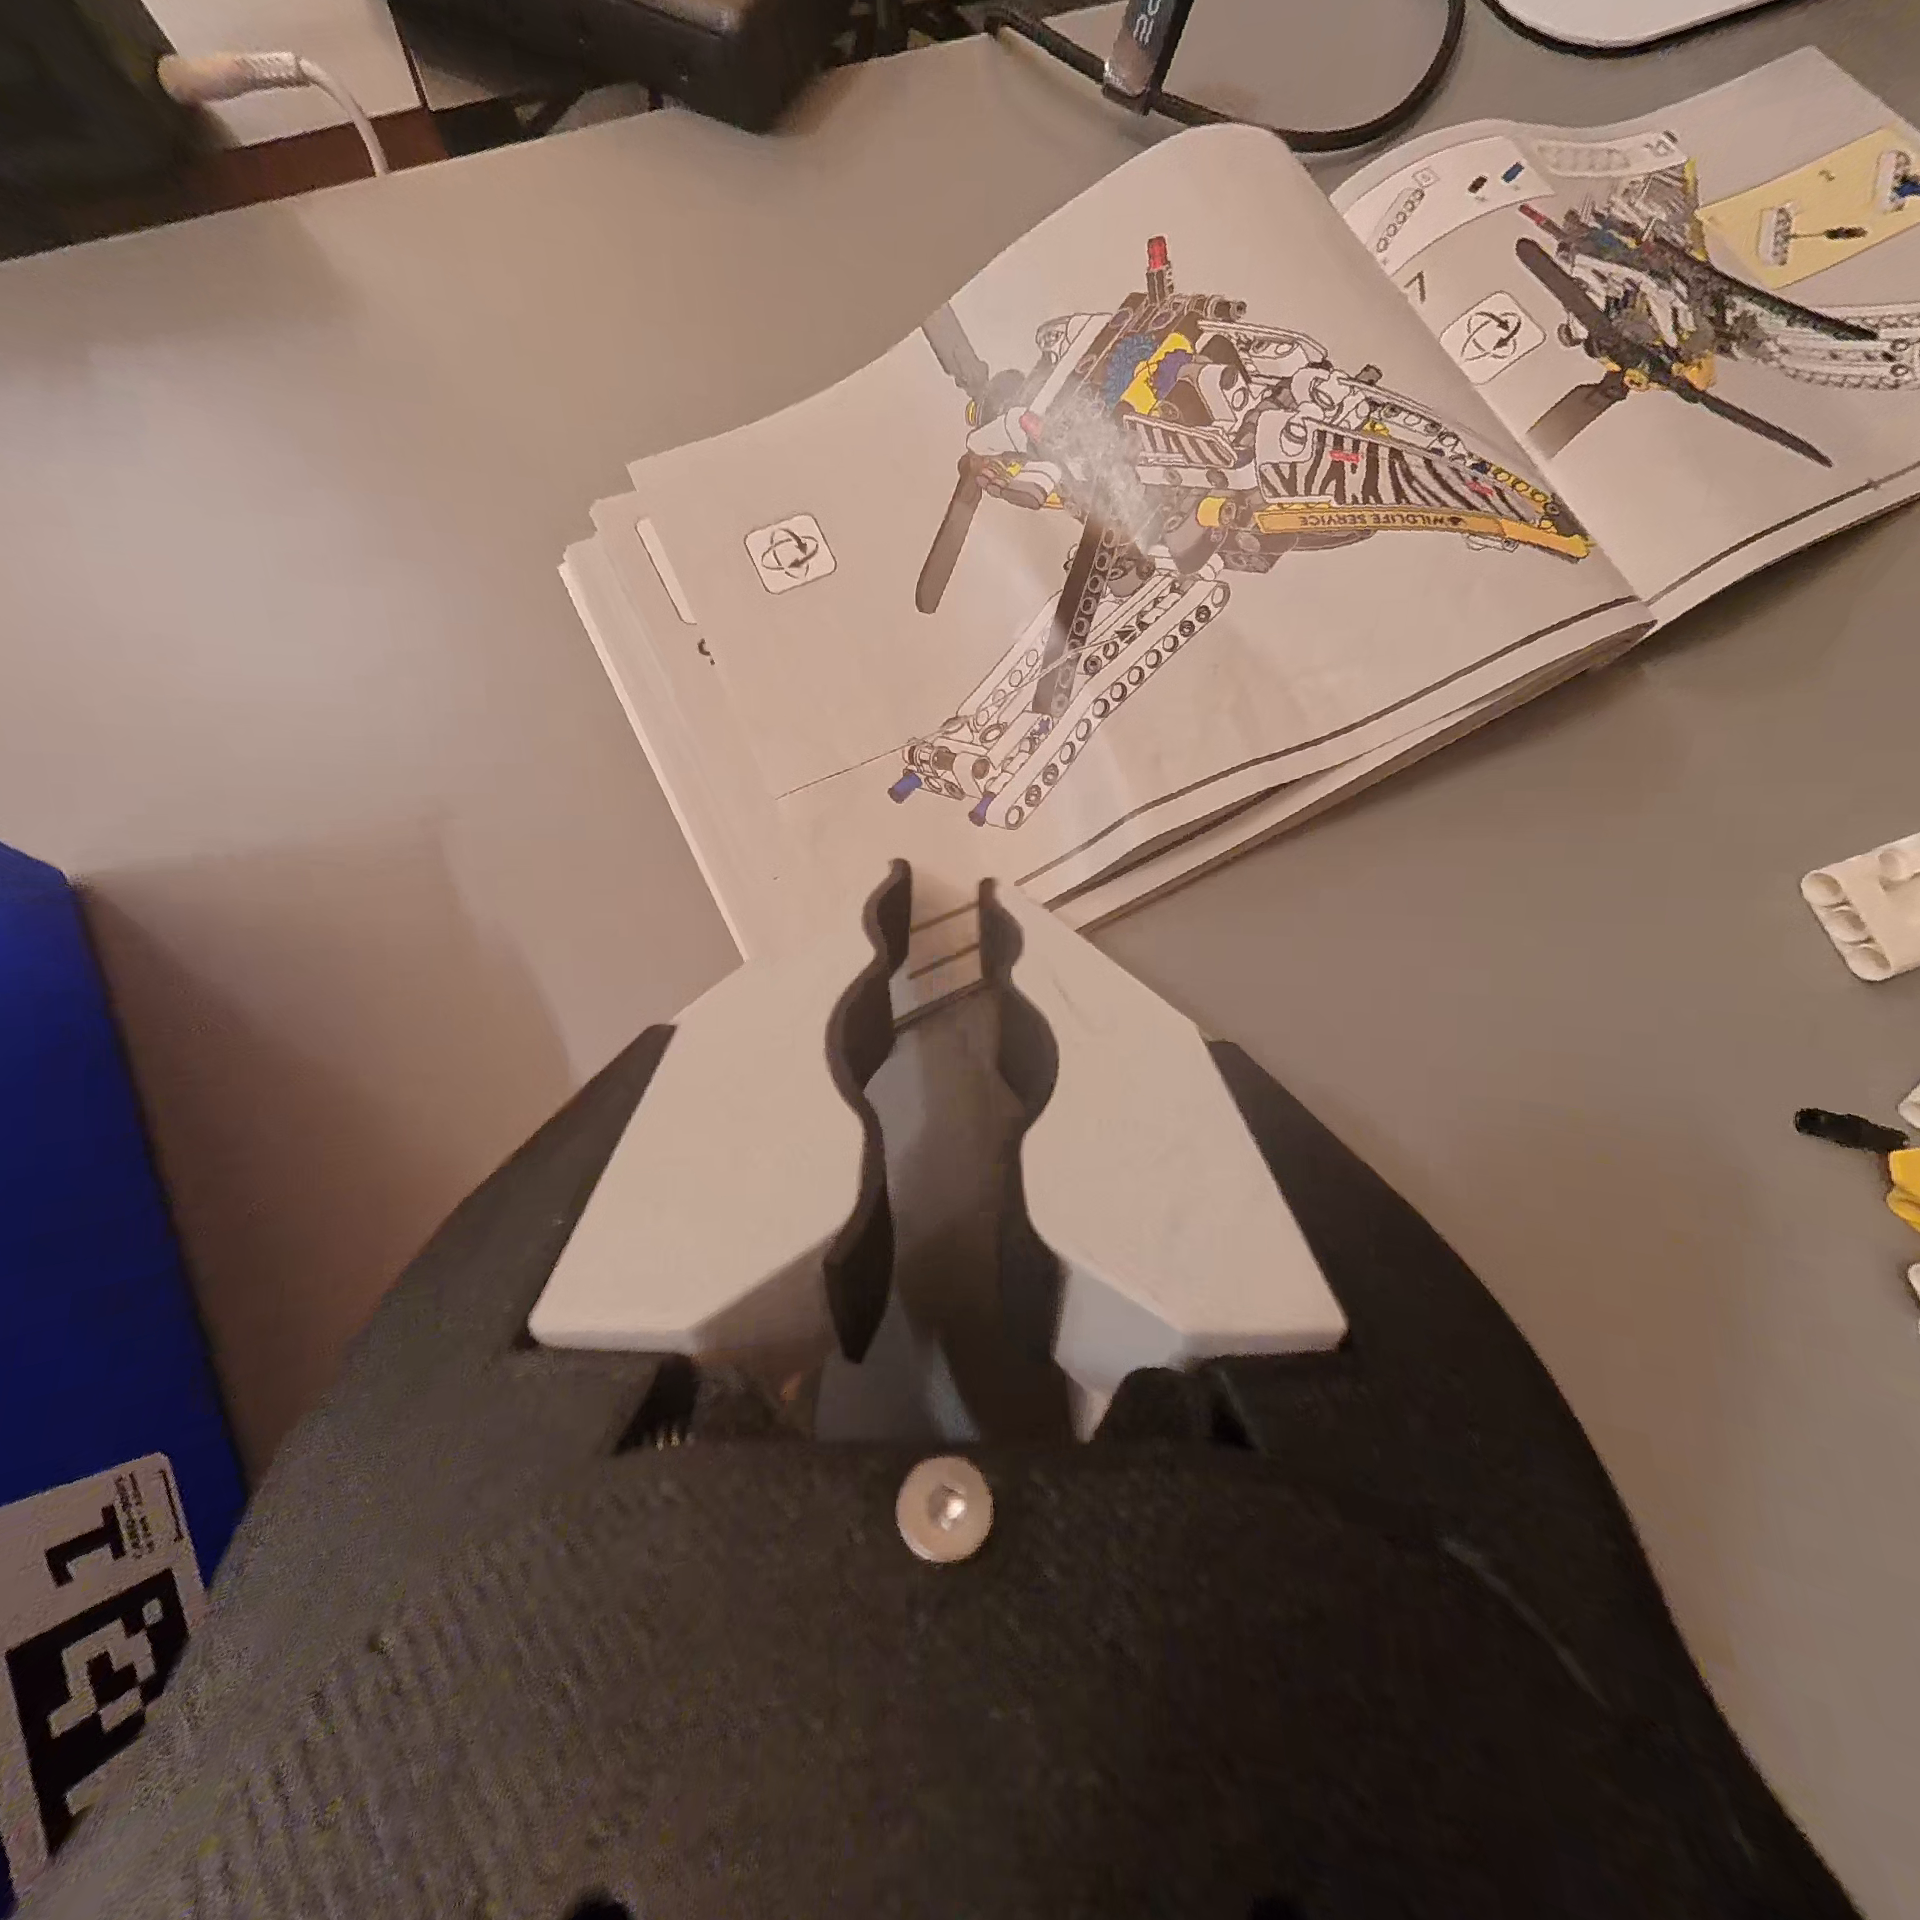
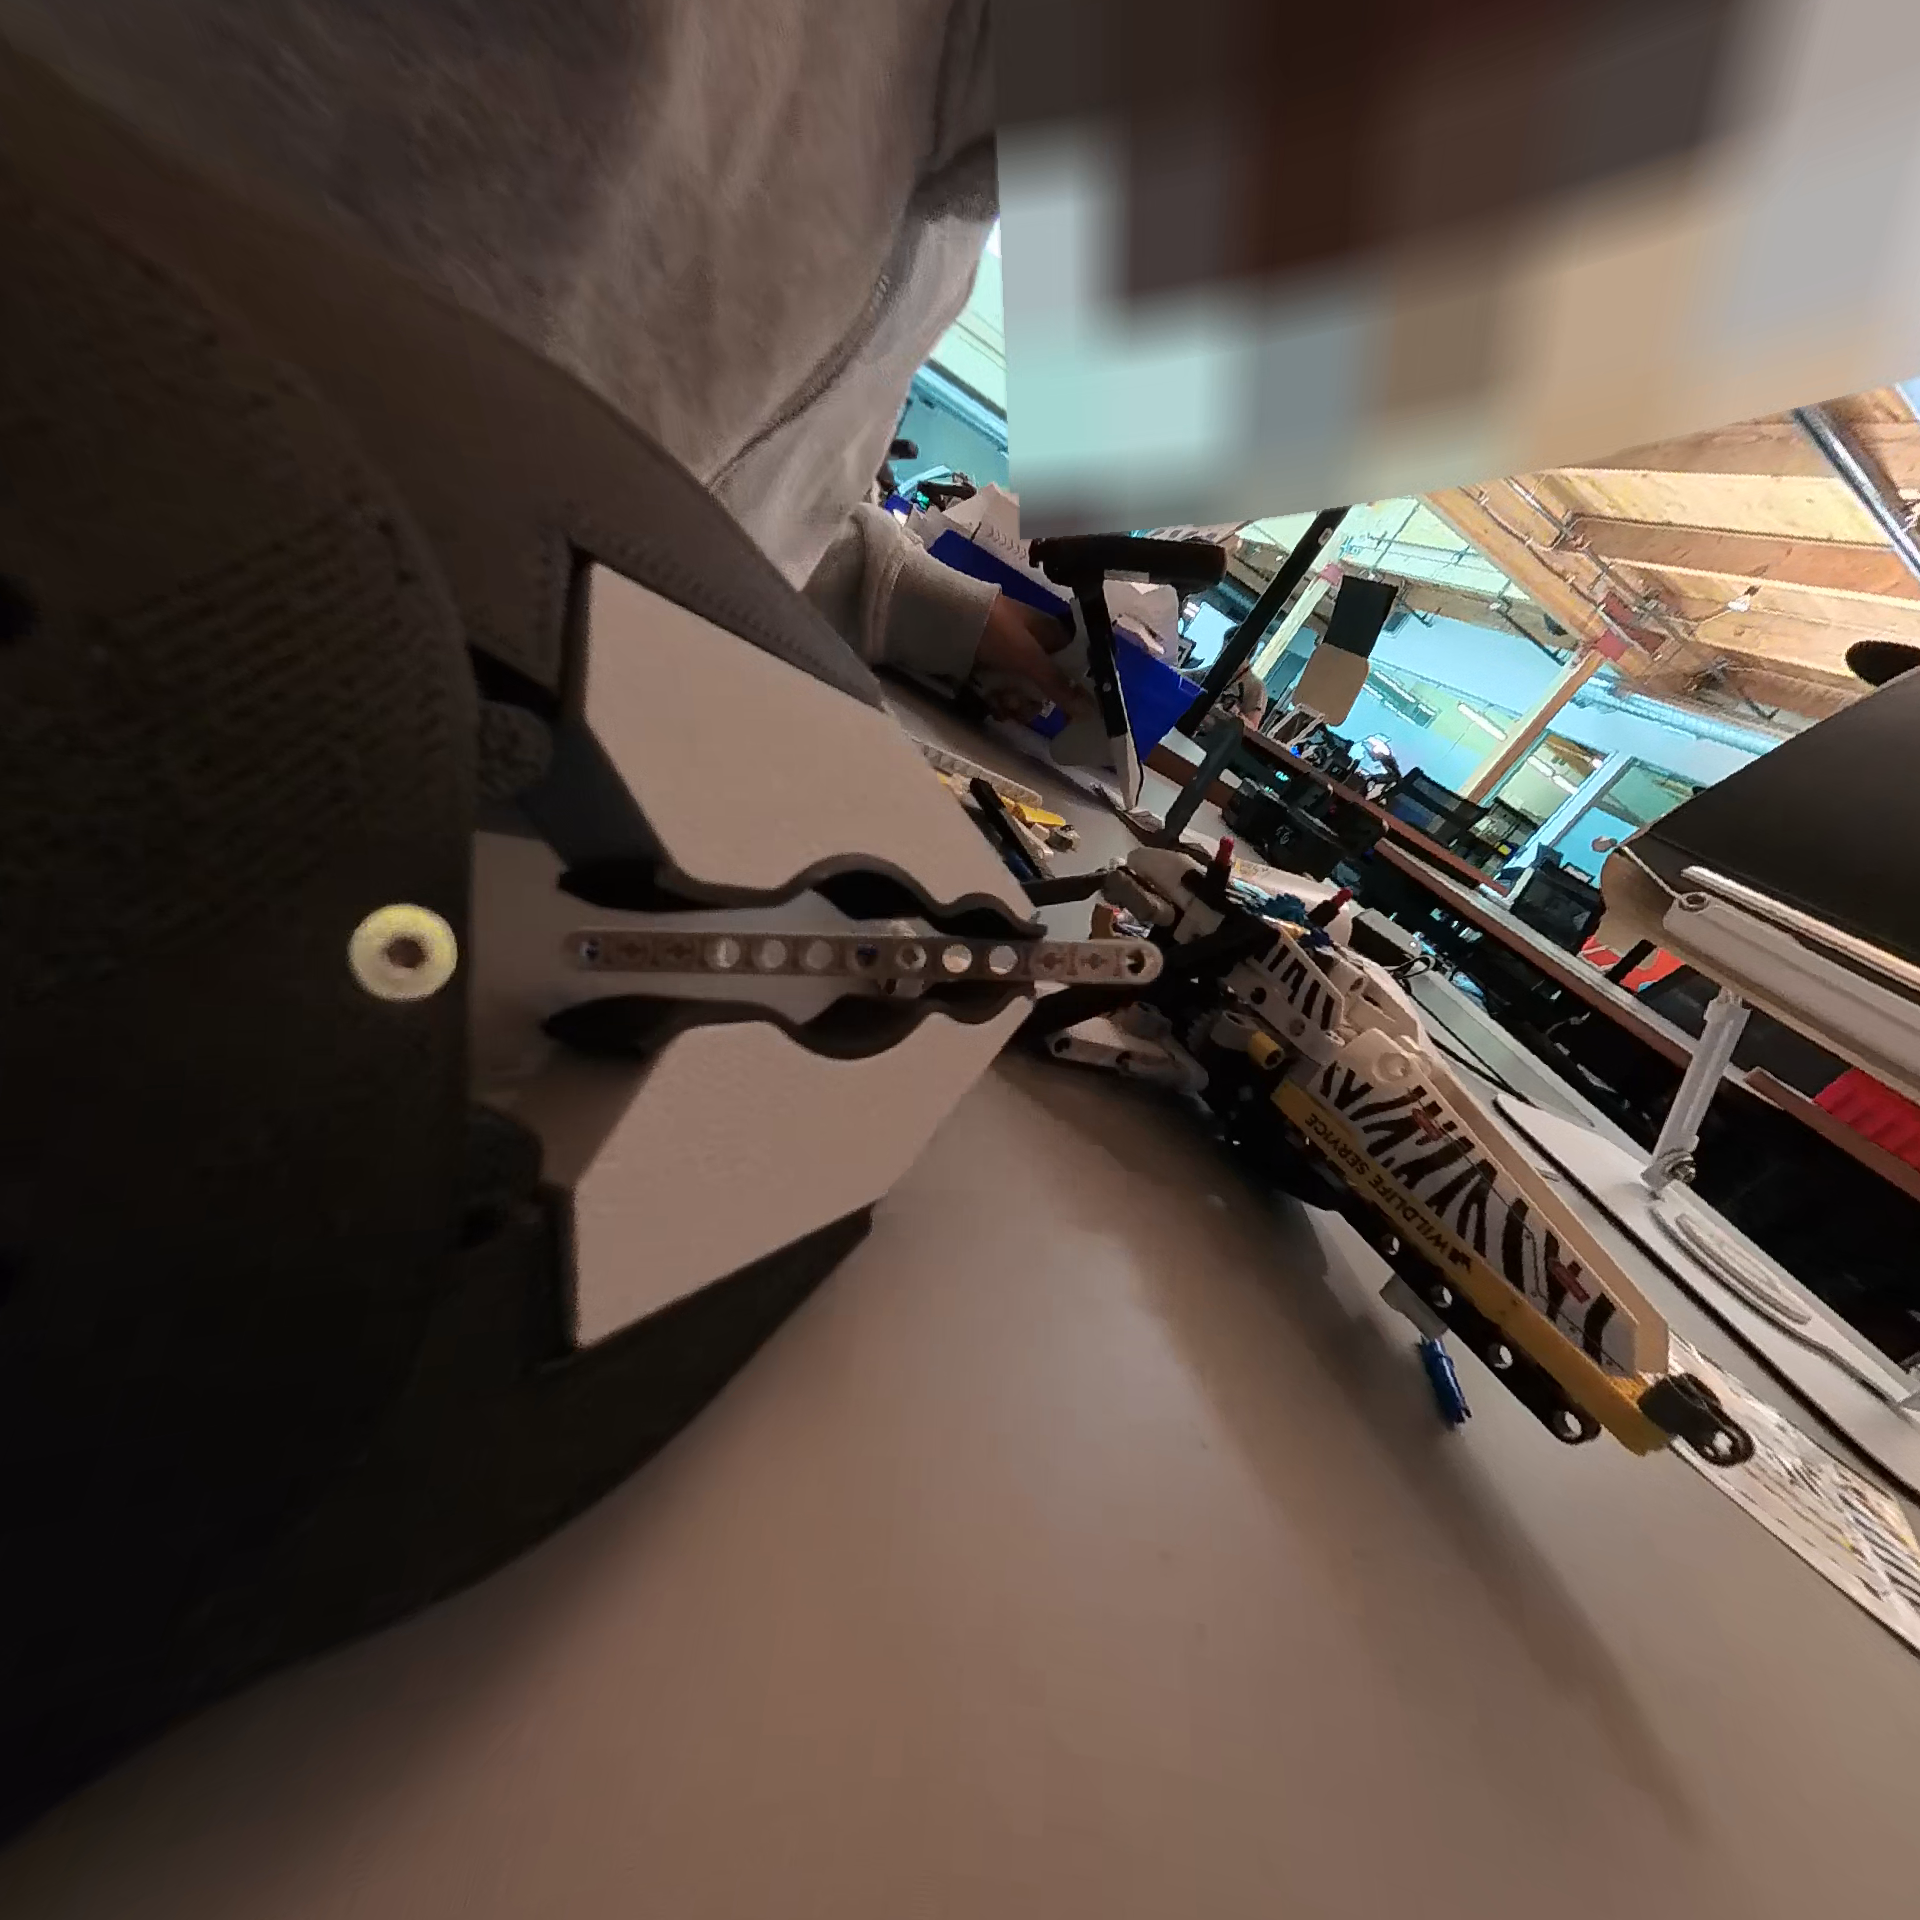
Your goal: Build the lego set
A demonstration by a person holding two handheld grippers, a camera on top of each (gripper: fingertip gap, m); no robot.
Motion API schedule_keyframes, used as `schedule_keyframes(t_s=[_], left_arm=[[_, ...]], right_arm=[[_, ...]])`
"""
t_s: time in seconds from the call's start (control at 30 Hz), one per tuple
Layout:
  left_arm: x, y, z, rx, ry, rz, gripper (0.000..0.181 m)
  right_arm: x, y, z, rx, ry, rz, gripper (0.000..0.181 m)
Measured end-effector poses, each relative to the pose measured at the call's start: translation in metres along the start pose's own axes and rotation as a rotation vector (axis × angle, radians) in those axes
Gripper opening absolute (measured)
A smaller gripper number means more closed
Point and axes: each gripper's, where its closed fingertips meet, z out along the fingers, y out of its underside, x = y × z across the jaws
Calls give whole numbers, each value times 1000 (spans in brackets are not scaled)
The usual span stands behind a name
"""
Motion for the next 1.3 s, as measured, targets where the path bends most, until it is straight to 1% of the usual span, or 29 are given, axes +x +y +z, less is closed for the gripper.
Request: schedule_keyframes(t_s=[0.03, 0.07, 0.13, 0.2, 0.23, 0.3, 0.37, 0.4, 0.43, 0.57, 0.63, 0.73, 0.83, 0.87, 0.9, 0.97, 1.07, 1.13, 1.23, 1.3], left_arm=[[0, -2, -1, 13, 1, -2, 17], [2, -6, -3, 38, 9, -3, 20], [2, -16, -8, 107, 5, -4, 31], [3, -28, -17, 187, -12, -17, 34], [9, -34, -25, 227, -9, -22, 35], [33, -52, -46, 334, 7, 1, 37], [58, -65, -72, 434, -17, 33, 37], [74, -69, -85, 476, -12, 29, 37], [99, -72, -98, 518, 38, 0, 36], [211, -61, -129, 471, 362, -3, 34], [259, -47, -135, 438, 490, 16, 35], [315, -19, -132, 371, 591, 44, 35], [357, 6, -133, 311, 684, 50, 35], [368, 13, -134, 287, 711, 53, 35], [376, 19, -135, 265, 729, 65, 35], [382, 26, -135, 241, 721, 97, 35], [380, 28, -132, 238, 658, 146, 35], [379, 29, -129, 234, 635, 160, 35], [385, 34, -123, 205, 644, 169, 35], [390, 38, -118, 183, 653, 188, 36]], right_arm=[[0, -1, -1, 7, -3, 4, 5], [0, -1, -1, 9, -4, 10, 5], [3, 0, 1, -10, 9, 35, 5], [8, 6, 6, -96, 35, 89, 5], [11, 9, 7, -140, 43, 123, 5], [13, 7, 8, -182, 17, 222, 5], [15, 4, 7, -213, -5, 286, 5], [18, 4, 7, -234, 6, 276, 5], [20, 5, 8, -254, 25, 243, 5], [20, 11, 10, -308, 66, 126, 6], [21, 16, 12, -342, 79, 105, 6], [21, 25, 12, -408, 104, 50, 8], [27, 25, 9, -443, 163, -69, 8], [28, 23, 7, -445, 176, -104, 11], [28, 20, 5, -443, 183, -128, 17], [27, 14, -1, -440, 191, -159, 38], [31, 11, -12, -456, 240, -218, 38], [31, 16, -18, -482, 252, -246, 39], [22, 23, -18, -507, 216, -241, 40], [25, 29, -17, -540, 258, -267, 36]])
